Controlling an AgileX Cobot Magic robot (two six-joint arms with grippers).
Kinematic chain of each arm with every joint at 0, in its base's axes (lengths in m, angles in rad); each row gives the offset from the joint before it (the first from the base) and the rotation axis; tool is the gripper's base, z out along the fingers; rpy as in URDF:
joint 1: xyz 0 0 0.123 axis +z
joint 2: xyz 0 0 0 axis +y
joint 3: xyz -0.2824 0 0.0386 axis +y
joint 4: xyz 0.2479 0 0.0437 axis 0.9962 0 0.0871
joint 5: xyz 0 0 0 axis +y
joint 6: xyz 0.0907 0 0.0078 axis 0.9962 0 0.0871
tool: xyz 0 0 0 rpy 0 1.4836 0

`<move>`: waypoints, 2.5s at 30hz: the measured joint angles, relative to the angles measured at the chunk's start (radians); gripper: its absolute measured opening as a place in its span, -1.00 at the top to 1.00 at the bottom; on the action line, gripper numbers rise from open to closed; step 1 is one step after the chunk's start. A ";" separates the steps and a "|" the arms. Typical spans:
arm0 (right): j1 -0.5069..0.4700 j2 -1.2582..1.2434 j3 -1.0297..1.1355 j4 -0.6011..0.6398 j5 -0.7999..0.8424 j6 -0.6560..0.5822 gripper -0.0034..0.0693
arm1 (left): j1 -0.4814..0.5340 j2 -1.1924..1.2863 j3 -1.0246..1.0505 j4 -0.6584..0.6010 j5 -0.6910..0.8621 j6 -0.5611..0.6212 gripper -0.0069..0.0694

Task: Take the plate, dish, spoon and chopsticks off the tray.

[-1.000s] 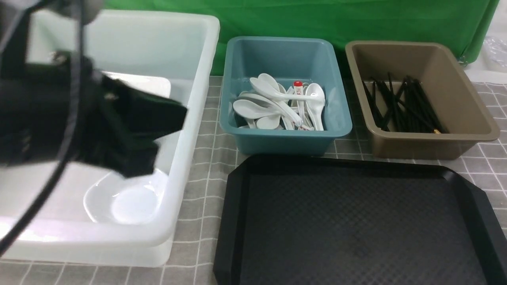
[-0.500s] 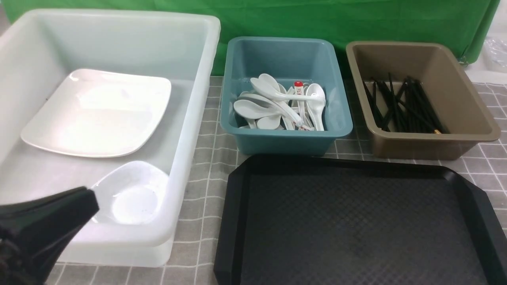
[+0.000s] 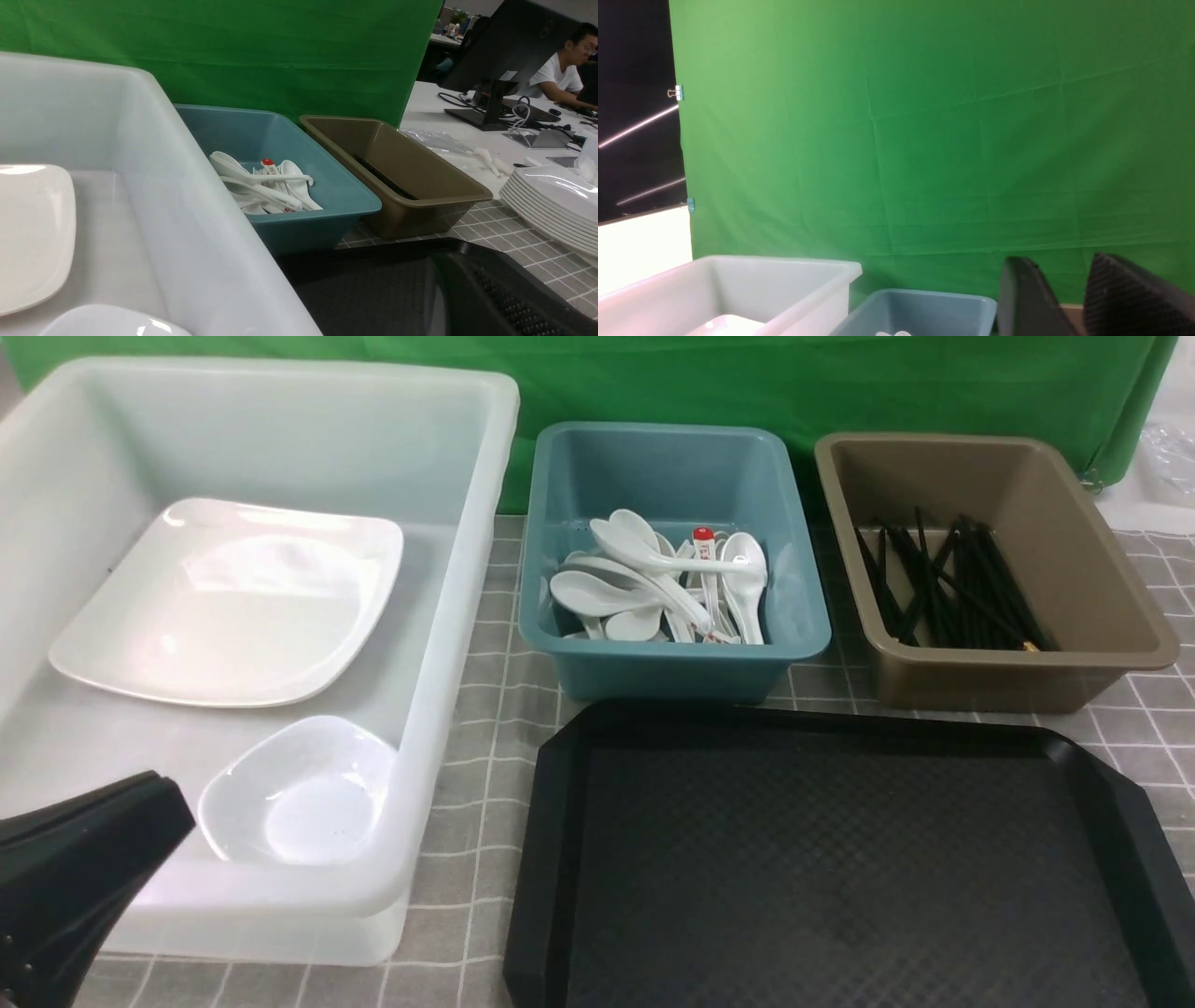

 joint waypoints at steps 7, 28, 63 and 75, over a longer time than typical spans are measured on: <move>0.000 0.000 0.000 0.000 0.000 0.000 0.26 | 0.000 0.000 0.001 0.140 -0.022 0.046 0.81; 0.000 0.000 0.001 0.000 0.000 0.000 0.26 | 0.470 -0.293 0.347 0.400 -0.044 -0.129 0.81; -0.050 -0.008 0.048 -0.003 0.078 -0.112 0.26 | 0.470 -0.298 0.350 0.413 0.016 -0.125 0.81; -0.369 -0.007 0.356 -0.003 0.274 -0.200 0.26 | 0.470 -0.298 0.350 0.413 0.017 -0.125 0.81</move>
